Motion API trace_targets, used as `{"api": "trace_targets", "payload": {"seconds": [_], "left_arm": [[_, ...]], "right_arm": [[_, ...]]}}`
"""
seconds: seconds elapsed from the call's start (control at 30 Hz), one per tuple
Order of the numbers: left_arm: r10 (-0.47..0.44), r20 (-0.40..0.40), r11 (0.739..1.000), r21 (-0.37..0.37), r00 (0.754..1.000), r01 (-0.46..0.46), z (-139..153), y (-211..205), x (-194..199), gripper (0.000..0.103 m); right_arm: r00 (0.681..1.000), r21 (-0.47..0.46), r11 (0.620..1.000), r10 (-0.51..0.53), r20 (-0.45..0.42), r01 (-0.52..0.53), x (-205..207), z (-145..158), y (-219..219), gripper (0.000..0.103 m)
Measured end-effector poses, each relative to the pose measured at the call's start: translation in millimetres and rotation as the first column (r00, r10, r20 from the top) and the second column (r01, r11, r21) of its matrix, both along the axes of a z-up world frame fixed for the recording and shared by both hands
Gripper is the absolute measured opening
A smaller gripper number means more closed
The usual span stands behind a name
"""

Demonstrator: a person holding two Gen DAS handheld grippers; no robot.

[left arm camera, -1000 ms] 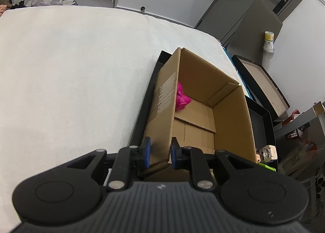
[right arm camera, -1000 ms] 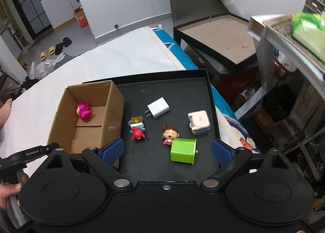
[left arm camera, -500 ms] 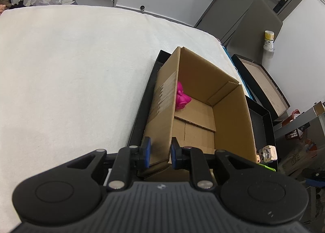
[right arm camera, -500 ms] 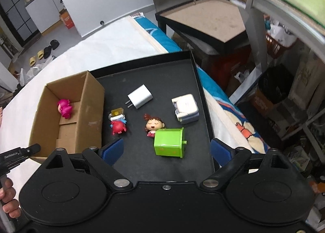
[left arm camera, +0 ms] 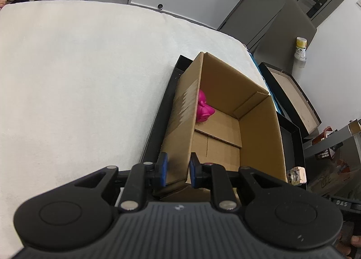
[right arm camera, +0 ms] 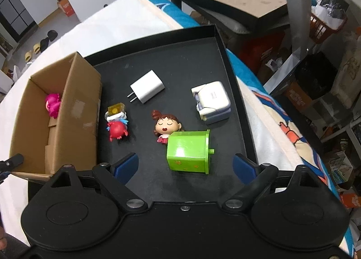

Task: Organize rigid objects
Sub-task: 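Move the right gripper back over the tray to the green cube box and grasp it, then carry the green cube box with the right gripper and release it into the box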

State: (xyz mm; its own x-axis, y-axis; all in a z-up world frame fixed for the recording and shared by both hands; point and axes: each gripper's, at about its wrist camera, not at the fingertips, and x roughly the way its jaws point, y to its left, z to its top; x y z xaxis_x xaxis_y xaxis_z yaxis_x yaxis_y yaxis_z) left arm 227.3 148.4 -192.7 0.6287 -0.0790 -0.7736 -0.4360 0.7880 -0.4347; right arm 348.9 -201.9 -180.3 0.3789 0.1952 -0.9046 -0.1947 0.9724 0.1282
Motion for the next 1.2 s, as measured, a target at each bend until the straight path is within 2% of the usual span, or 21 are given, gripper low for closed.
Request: {"api": "trace_targets", "payload": {"seconds": [0.43,0.5,0.57,0.6,0.73,0.93,1.2], "left_arm": [[-0.018,-0.016,0.999,0.034,1.000,0.019,-2,-6,8,0.019],[-0.019,-0.016,0.999,0.035,1.000,0.019,-2,-6,9,0.019],[-0.021,-0.015,0.999,0.047,1.000,0.022,-2,-7,8,0.019],[-0.024,-0.015,0.998,0.055,1.000,0.025,-2,-7,8,0.019],[-0.047,-0.012,0.993,0.107,0.999,0.048,1,-13,9,0.017],[-0.052,-0.007,0.992,0.117,0.999,0.052,3,-14,6,0.017],[-0.046,-0.007,0.996,0.079,0.999,0.047,4,-9,3,0.018]], "right_arm": [[0.999,-0.043,0.999,0.003,-0.045,-0.005,20,-31,11,0.085],[0.999,-0.051,0.999,0.002,-0.047,-0.005,22,-35,12,0.080],[0.998,-0.052,0.999,0.006,-0.057,-0.009,24,-38,13,0.058],[0.998,-0.059,0.998,0.005,-0.061,-0.009,25,-39,12,0.056],[0.999,-0.065,0.998,0.009,-0.045,-0.012,22,-36,10,0.056],[0.999,-0.051,0.999,0.015,-0.030,-0.016,14,-21,9,0.056],[0.999,-0.061,0.998,0.032,-0.015,-0.033,8,2,17,0.056]]}}
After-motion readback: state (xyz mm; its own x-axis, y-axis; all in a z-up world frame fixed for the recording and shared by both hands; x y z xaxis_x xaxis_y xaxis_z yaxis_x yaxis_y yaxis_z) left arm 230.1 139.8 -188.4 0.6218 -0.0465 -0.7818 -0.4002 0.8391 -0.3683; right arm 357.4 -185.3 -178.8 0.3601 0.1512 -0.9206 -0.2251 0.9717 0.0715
